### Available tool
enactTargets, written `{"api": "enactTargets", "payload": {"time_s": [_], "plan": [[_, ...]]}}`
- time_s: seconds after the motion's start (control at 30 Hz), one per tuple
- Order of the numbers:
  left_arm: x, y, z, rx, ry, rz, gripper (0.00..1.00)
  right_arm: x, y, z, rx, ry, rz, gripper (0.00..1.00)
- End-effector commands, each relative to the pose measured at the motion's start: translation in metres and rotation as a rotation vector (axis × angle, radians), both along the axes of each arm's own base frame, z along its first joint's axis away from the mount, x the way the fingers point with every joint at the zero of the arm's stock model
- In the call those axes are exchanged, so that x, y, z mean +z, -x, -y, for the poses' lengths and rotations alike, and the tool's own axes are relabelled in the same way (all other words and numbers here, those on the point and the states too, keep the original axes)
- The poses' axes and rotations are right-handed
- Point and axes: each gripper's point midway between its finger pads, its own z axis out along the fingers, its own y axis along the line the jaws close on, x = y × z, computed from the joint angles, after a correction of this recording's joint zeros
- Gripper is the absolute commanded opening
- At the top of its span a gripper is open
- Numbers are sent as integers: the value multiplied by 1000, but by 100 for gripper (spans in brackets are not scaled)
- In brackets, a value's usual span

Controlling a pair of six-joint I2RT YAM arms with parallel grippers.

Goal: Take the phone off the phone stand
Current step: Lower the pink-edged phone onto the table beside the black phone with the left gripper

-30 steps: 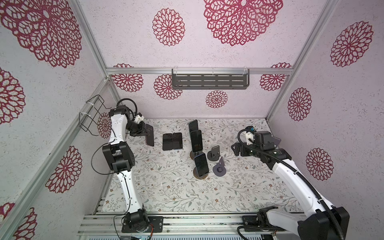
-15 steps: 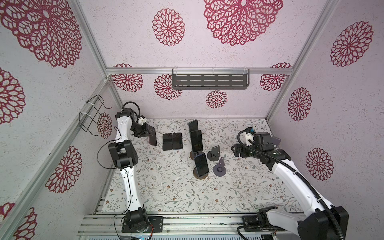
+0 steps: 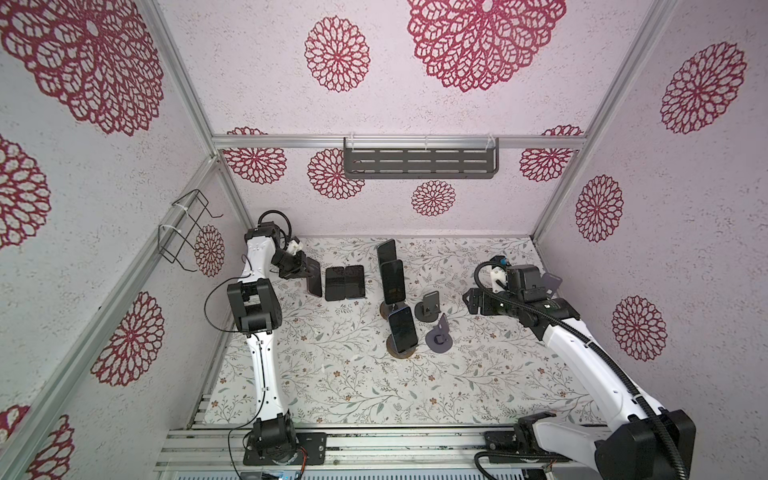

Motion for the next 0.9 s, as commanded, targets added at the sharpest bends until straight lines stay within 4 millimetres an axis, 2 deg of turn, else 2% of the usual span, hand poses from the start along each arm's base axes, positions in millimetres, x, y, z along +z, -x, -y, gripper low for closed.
{"api": "enactTargets", "payload": {"time_s": [0.0, 0.53, 0.63, 0.87], "plan": [[-14, -10, 0, -15, -14, 27, 0, 4, -3, 6, -37, 3, 20, 94], [-44, -7, -1, -28, -17, -15, 2, 5, -9, 6, -53, -1, 14, 93], [-47, -6, -3, -31, -29, -19, 6, 6, -8, 6, -58, -3, 16, 93], [-51, -8, -4, -11, -38, -19, 24, 7, -9, 7, -66, -9, 17, 93]]}}
